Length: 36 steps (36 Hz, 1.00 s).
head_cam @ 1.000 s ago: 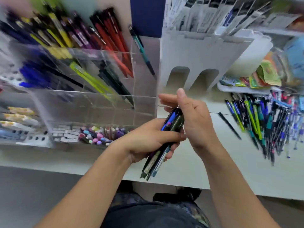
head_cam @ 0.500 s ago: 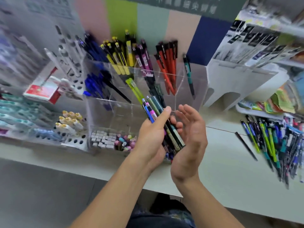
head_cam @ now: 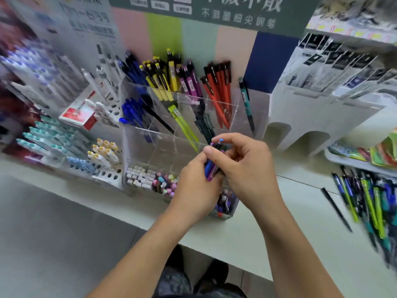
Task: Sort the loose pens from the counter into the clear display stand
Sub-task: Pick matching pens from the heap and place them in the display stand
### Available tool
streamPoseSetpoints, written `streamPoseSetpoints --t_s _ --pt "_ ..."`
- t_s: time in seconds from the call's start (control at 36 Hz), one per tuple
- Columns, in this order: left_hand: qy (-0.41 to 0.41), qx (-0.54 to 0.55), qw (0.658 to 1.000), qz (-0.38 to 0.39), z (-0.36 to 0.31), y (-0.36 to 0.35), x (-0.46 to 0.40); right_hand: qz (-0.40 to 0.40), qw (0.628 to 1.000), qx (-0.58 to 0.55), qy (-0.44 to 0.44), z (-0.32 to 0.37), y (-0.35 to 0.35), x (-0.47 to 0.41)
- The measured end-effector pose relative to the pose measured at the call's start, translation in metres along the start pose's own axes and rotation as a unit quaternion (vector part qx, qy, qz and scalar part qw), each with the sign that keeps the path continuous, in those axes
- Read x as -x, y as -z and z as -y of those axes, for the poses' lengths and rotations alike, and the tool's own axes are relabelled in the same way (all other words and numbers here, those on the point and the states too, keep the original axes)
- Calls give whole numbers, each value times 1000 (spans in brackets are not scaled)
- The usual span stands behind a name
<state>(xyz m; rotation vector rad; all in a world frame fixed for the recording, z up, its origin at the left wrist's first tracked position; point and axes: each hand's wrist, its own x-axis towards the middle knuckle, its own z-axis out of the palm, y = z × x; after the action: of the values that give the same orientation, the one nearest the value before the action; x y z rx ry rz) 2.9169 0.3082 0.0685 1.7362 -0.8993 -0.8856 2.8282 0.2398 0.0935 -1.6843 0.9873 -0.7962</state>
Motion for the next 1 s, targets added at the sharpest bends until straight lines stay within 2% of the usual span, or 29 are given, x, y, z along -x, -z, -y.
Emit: streamPoseSetpoints --t_s 0.14,0.28,0.44,0.56,0.61,0.67,0.72,0.81,0.89,1.0 --pt "25 41 998 48 4 13 5 48 993 -100 -27 -1 -5 0" --pt "46 128 979 150 8 38 -2 28 987 -143 -61 4 -14 2" --pt "105 220 946 215 19 71 -13 -57 973 -209 -80 17 -38 -10" --pt "131 251 930 235 29 96 -24 -200 941 -268 -45 26 -50 -29" --pt "143 273 919 244 33 108 -31 -237 943 -230 -28 26 -45 -40" --pt "159 311 897 270 32 121 -37 -173 977 -122 -33 26 -47 -46" --pt "171 359 862 313 29 132 -42 -52 994 -52 -81 26 -59 -45" --pt "168 396 821 375 26 143 -49 66 975 -131 -169 28 -82 -41" --pt "171 395 805 407 29 150 -57 85 951 -232 -188 30 -92 -39" --pt "183 376 822 387 30 149 -58 95 948 -230 -198 27 -89 -39"
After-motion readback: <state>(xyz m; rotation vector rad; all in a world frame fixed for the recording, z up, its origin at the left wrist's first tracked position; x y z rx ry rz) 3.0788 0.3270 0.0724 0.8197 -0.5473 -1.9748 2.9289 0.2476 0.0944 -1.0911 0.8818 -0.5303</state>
